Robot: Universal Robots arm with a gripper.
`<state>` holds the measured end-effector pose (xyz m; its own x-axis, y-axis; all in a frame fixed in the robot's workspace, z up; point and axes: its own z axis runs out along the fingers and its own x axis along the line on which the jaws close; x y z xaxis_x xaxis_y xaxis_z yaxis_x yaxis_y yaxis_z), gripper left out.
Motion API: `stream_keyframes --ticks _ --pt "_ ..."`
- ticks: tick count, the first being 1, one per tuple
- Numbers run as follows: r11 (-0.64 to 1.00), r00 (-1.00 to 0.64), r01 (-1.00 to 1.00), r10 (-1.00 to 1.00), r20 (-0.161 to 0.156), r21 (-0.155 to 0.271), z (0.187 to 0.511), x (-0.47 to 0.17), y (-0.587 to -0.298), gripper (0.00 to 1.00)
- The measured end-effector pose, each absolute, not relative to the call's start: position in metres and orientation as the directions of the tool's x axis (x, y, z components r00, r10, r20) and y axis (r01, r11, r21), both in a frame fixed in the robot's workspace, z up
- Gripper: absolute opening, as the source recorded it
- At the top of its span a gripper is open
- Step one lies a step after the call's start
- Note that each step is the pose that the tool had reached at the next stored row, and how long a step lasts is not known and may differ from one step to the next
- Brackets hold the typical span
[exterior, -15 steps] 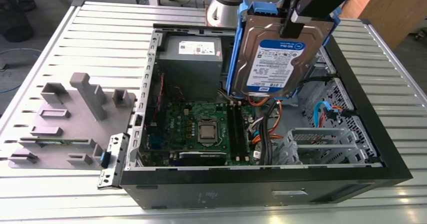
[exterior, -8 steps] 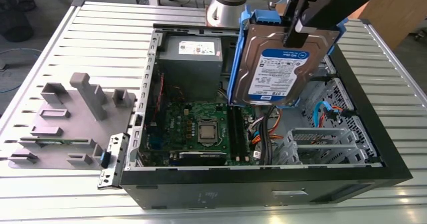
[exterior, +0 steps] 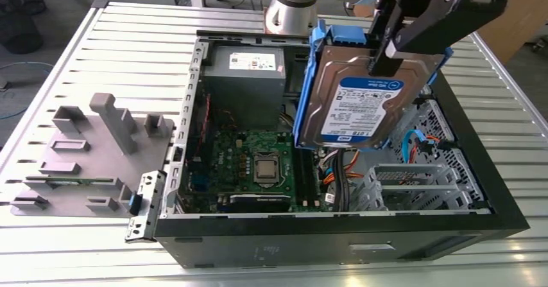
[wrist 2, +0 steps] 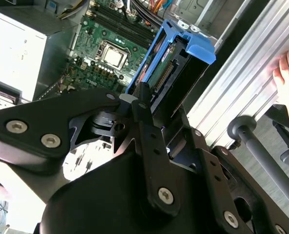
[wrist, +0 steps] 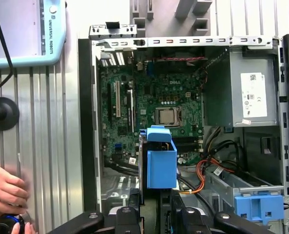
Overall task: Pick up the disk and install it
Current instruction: 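Pick up the disk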
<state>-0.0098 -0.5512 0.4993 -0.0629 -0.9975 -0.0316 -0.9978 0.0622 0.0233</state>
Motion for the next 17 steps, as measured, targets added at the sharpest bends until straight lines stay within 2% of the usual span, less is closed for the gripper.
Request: stream_keyframes --ticks 17 --pt "0.062 -0.063 -0.998 -0.998 -0.031 0.023 0.4993 -0.0099 -0.5569 0.35"
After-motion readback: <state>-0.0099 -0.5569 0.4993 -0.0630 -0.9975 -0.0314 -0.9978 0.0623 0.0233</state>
